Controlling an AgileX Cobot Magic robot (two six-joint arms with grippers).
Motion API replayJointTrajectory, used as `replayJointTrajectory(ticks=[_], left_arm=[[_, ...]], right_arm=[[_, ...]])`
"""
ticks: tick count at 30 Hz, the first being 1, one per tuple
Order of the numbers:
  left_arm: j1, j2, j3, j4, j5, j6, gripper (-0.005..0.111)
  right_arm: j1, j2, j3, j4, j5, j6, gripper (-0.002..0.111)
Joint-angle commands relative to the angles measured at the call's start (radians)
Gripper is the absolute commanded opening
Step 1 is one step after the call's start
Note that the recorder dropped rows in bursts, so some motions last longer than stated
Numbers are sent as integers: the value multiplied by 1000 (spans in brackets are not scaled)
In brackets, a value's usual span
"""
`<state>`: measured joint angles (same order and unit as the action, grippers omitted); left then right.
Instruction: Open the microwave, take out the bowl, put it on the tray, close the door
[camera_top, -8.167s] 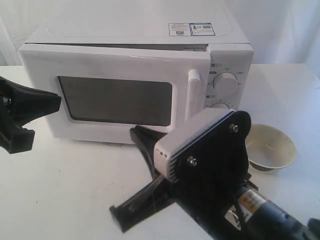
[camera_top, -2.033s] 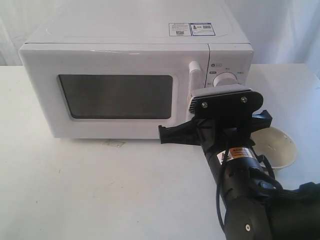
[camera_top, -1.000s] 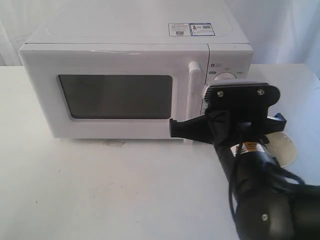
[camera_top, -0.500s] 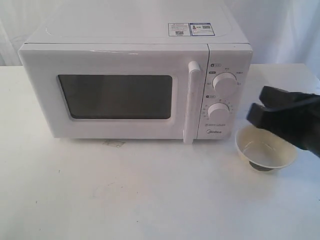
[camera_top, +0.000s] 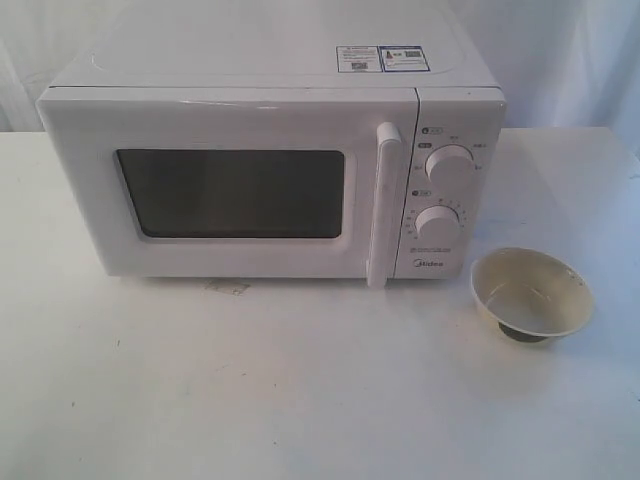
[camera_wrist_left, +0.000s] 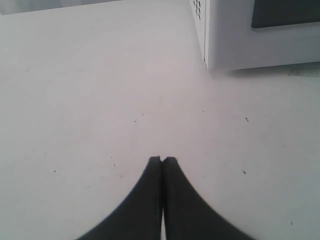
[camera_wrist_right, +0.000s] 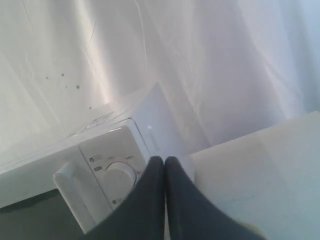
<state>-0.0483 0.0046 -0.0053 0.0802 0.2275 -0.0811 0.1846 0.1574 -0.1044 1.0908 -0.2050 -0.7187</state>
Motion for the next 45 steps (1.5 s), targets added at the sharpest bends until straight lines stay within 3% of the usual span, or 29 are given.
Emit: replayJointTrajectory(ticks=[1, 19, 22, 25, 28, 39, 45], left_arm=[[1, -5, 5, -6, 1, -7, 0], [1, -5, 5, -6, 1, -7, 0], [1, -5, 5, -6, 1, -7, 0], [1, -5, 5, -6, 1, -7, 0], [1, -5, 5, -6, 1, -7, 0], [1, -5, 5, -6, 1, -7, 0], [1, -5, 5, -6, 1, -7, 0]], right_arm=[[-62, -133, 69, -17, 28, -9, 0], [-86, -157, 104, -40, 26, 98, 0], [-86, -157, 104, -392, 70, 229, 0], [-86, -157, 104, -872, 155, 568, 0], [-86, -157, 104, -1130, 217, 859, 0], [-86, -157, 104, -1181, 524, 877, 0], [-86, -157, 104, -1181, 559, 868, 0]])
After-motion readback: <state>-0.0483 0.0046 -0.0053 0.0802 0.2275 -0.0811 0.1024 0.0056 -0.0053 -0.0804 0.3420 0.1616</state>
